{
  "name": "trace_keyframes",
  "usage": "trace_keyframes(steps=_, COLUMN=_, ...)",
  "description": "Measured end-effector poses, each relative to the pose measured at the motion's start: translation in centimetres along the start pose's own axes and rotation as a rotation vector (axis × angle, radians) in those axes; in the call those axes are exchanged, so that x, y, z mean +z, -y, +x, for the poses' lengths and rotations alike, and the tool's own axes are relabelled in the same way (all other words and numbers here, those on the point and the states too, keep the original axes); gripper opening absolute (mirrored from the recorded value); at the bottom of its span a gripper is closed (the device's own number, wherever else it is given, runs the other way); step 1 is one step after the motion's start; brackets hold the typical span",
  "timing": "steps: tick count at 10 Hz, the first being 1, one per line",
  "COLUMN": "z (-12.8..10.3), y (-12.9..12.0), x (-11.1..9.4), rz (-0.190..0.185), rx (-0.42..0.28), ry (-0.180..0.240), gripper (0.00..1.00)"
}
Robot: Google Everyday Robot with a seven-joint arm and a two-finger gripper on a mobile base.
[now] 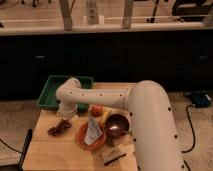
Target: Place grapes in table surface
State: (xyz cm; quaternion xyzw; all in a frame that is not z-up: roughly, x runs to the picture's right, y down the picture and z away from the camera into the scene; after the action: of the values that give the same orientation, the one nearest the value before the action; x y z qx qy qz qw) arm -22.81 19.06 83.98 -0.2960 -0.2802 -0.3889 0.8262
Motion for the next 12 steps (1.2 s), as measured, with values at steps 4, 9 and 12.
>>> trace_keyframes(steps=4, z=-0.8, y=0.4, x=1.3, rz=-0.019, rx=-0.035, ry=0.017, gripper=0.71)
trace_keyframes(steps=9, z=-1.5, y=0.4, x=2.3, rz=-0.021, rx=-0.061, ry=0.035, gripper=0.20)
trace_keyframes(steps=12, z=-1.8, y=0.6, x=2.4, rz=-0.023, rx=-0.073, ry=0.041, gripper=0.00)
